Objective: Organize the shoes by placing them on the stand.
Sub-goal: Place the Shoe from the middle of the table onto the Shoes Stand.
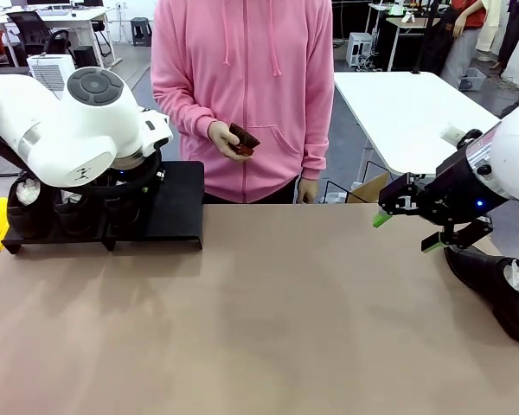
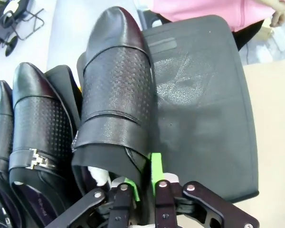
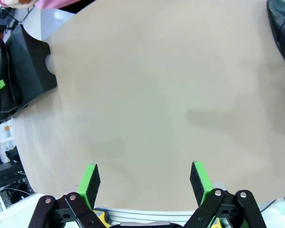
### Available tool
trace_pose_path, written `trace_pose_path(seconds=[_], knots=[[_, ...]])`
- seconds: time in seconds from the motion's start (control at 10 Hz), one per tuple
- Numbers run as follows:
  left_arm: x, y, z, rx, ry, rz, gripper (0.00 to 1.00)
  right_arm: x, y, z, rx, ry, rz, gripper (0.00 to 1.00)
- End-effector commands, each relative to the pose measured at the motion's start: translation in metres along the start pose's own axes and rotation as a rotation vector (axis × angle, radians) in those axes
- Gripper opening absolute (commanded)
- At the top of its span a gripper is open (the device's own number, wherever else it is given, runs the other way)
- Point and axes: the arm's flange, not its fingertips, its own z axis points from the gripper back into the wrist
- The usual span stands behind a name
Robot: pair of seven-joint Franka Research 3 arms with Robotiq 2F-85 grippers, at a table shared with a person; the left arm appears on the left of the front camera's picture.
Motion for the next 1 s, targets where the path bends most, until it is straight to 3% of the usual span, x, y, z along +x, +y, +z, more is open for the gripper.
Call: trace_pose_path(seconds=[0.0,0.5,0.6,0.9], knots=[[0.0,0.003,0.012,0.014,-0.047,0.09,0.48,0.001,0.0,0.0,0.006,0.004,0.006,1.0],[-0.022,0.015,0.082,-0.082,-0.171,0.213,0.48,0.001,0.0,0.0,0.006,0.004,0.006,1.0],[0.004,0.005,0.048,-0.035,-0.106,0.153,0.48,0.001,0.0,0.0,0.006,0.004,0.006,1.0],[0.004,0.005,0.048,-0.035,-0.106,0.153,0.48,0.001,0.0,0.0,0.006,0.004,0.006,1.0]])
